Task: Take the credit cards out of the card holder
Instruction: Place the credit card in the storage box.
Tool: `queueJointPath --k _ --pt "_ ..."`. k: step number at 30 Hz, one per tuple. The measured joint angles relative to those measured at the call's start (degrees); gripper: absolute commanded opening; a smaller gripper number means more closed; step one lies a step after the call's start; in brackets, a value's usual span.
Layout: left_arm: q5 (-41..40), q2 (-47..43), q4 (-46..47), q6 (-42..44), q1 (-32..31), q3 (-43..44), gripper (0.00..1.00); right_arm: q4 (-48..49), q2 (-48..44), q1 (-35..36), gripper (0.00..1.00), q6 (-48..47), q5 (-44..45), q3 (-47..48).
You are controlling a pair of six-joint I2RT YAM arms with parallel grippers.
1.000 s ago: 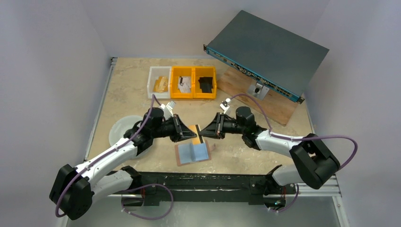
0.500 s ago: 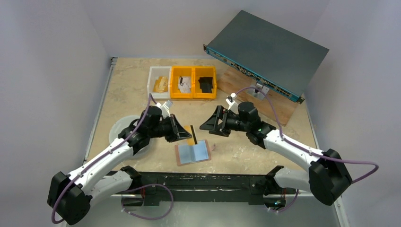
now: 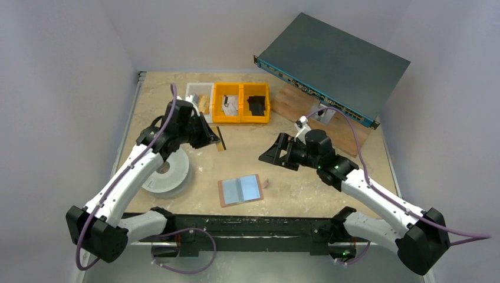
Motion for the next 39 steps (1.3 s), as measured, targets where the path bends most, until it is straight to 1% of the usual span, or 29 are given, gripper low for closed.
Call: queueJointPath --k 8,12,13,16,22,33,34,36,38,39 --pt "-4.81 11.23 -4.09 5.7 8.81 10.62 0.0 -4.76 -2.36 0.0 0.93 -2.03 2.1 0.85" --pt "-6.51 17.51 -4.55 7.93 12.33 16.31 0.0 -6.54 -3.65 0.0 0.93 -2.51 3.1 1.33" --pt "-6.91 18.93 -4.57 8.55 12.9 17.73 0.0 -6.88 -3.89 0.0 0.91 -2.64 3.26 1.46" --pt "-7.85 24.15 -4.42 10.64 14.78 23.02 0.0 -7.67 -4.72 0.0 0.92 -2.86 3.52 1.51" --pt "-10.43 35.58 -4.02 16.13 16.24 33.11 0.0 -9.94 -5.42 0.0 0.92 -3.08 4.5 1.68" --pt "-14.99 51.87 -2.01 25.2 16.85 43.6 0.0 -14.01 -9.42 0.0 0.92 -3.1 6.12 2.75" --pt "-15.41 53.09 -1.97 25.7 16.9 44.39 0.01 -14.36 -9.68 0.0 0.92 -3.1 6.25 2.75" --pt "-16.28 55.19 -1.99 26.97 16.94 45.66 0.05 -14.91 -9.94 0.0 0.92 -3.08 6.4 2.75" --pt "-16.92 56.81 -2.19 27.8 16.94 46.64 0.12 -15.32 -9.99 0.0 0.92 -3.08 6.43 2.75" --pt "-17.14 57.59 -2.45 28.24 16.96 47.23 0.19 -15.52 -9.99 0.0 0.92 -3.08 6.43 2.75"
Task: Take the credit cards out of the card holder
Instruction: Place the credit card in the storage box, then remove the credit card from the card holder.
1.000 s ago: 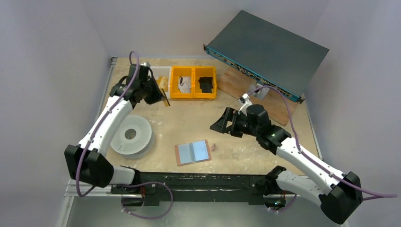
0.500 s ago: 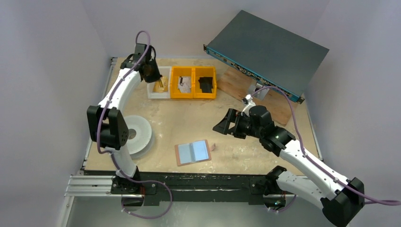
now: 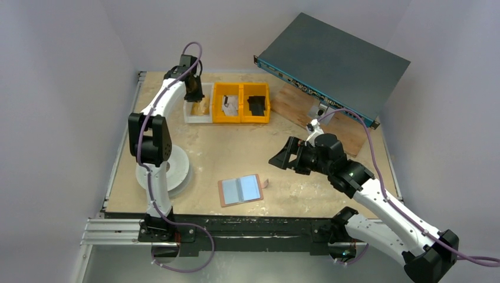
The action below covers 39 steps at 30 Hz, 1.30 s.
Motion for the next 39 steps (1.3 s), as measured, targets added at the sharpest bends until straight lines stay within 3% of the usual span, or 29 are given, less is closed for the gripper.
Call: queueJointPath --k 7,10,18,27,32,39 --pt "-0.17 1.42 -1.16 1.64 0.07 3.19 0.57 -0.42 0.04 0.0 0.92 -0.02 0.17 0.0" --pt "0.24 1.11 -1.16 1.64 0.11 4.28 0.62 -0.74 0.57 0.0 0.92 -0.24 1.62 0.0" --pt "4.09 -6.82 -1.9 -0.96 0.2 0.68 0.67 -0.79 3.87 0.02 0.92 -1.31 3.65 0.0" --pt "11.5 -29.4 -0.24 -7.72 0.17 -18.75 0.67 0.15 7.23 1.36 0.9 -2.49 4.74 -0.2" --pt "14.49 -40.72 -1.05 -9.86 -0.44 -32.11 0.67 1.55 11.54 7.54 0.85 -2.47 8.15 -0.2" --pt "17.07 -53.96 -3.48 -10.54 -1.7 -46.84 0.68 3.15 24.98 19.26 0.77 -1.55 13.79 3.52"
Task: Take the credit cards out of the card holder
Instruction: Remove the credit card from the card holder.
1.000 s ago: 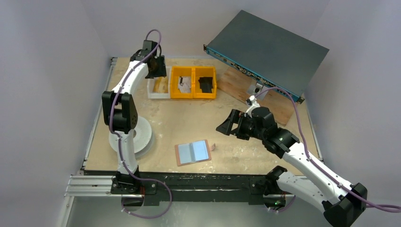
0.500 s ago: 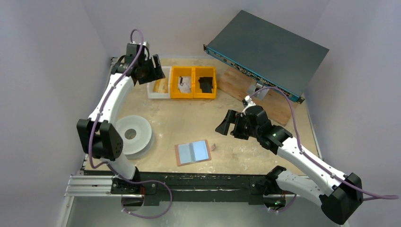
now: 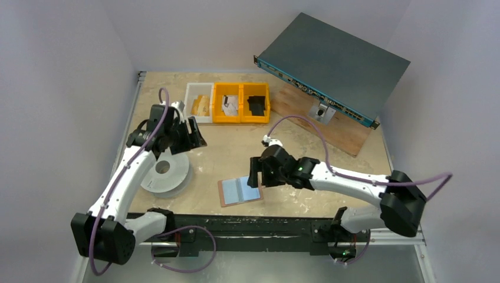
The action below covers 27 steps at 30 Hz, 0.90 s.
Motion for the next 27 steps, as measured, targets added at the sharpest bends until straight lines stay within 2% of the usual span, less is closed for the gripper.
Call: queueJointPath --k 6,11,20,27 --pt "2.01 -9.79 0.7 -3.19 -2.91 -12.0 0.68 0.09 13.86 7.91 0.74 0.39 4.9 9.55" --pt "3.02 -13.55 0.59 -5.86 -4.68 -18.45 0.68 -0.46 22.88 11.72 0.71 0.57 7.67 17.64" --pt "3.37 -15.34 0.17 -8.39 -4.46 -20.55 0.69 -4.02 32.98 13.49 0.6 1.25 10.45 24.57" --pt "3.74 -15.37 0.26 -8.33 -3.74 -20.57 0.69 -6.64 36.85 14.4 0.52 1.66 12.28 28.39"
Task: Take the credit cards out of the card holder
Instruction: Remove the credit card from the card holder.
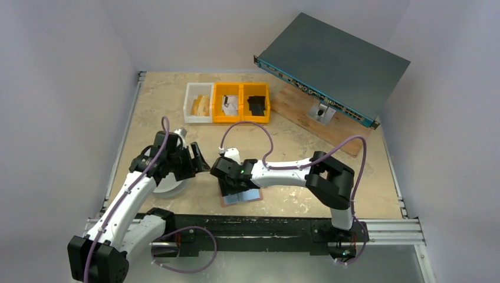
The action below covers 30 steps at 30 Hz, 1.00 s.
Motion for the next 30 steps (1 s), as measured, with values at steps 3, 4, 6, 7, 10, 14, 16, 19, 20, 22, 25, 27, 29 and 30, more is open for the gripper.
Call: queueJointPath --k 3,4,6,7,10,14,16,19,20,22,25,27,29,30 --pt "0.46 0.09 0.09 0.07 0.09 -0.04 0.69 -1.31 0.79 0.09 0.51 0.28 0.66 1.01" --pt "0.72 0.13 0.28 0.09 0.09 -0.11 0.69 -1.95 1.16 0.09 0.5 0.42 0.81 1.6" --pt "1.29 0.26 0.5 0.13 0.09 -0.31 0.69 -3.1 1.88 0.09 0.48 0.48 0.96 2.67" --pt "1.66 0.39 0.59 0.13 0.09 -0.46 0.68 -3.32 2.14 0.09 0.46 0.57 0.96 3.08" --pt "2.69 0.94 1.11 0.17 0.11 -0.85 0.68 -3.48 2.6 0.09 0.38 0.87 0.66 3.58" --pt "4.39 1.7 2.4 0.17 0.11 -1.79 0.66 -2.73 2.34 -0.09 0.28 1.11 0.42 2.71" --pt "5.44 2.23 3.15 0.13 0.09 -2.56 0.65 -1.86 1.68 -0.35 0.24 1.2 0.26 1.51" --pt "6.67 2.75 3.91 -0.07 -0.02 -3.8 0.62 0.39 0.28 -1.18 0.2 1.49 -1.11 -0.92" --pt "7.04 2.84 4.28 -0.26 -0.13 -4.2 0.61 1.4 -0.2 -1.6 0.19 1.49 -1.79 -1.88" --pt "7.65 2.99 5.25 -0.94 -0.74 -5.05 0.58 3.74 -1.42 -2.67 0.18 1.75 -3.74 -4.04" --pt "8.31 3.61 7.3 -2.14 -2.62 -6.6 0.54 7.13 -2.84 -4.2 0.17 2.1 -6.95 -6.88" --pt "8.7 4.74 8.98 -3.26 -4.59 -7.58 0.53 9.49 -3.76 -5.11 0.17 2.27 -8.92 -8.76" --pt "9.09 6.36 10.88 -4.5 -6.36 -8.48 0.52 12.46 -4.7 -6.16 0.16 2.47 -11.45 -11.02" --pt "9.22 7.32 12.09 -5.16 -7.17 -9.03 0.52 14.78 -5.11 -6.8 0.17 2.82 -13.07 -12.35"
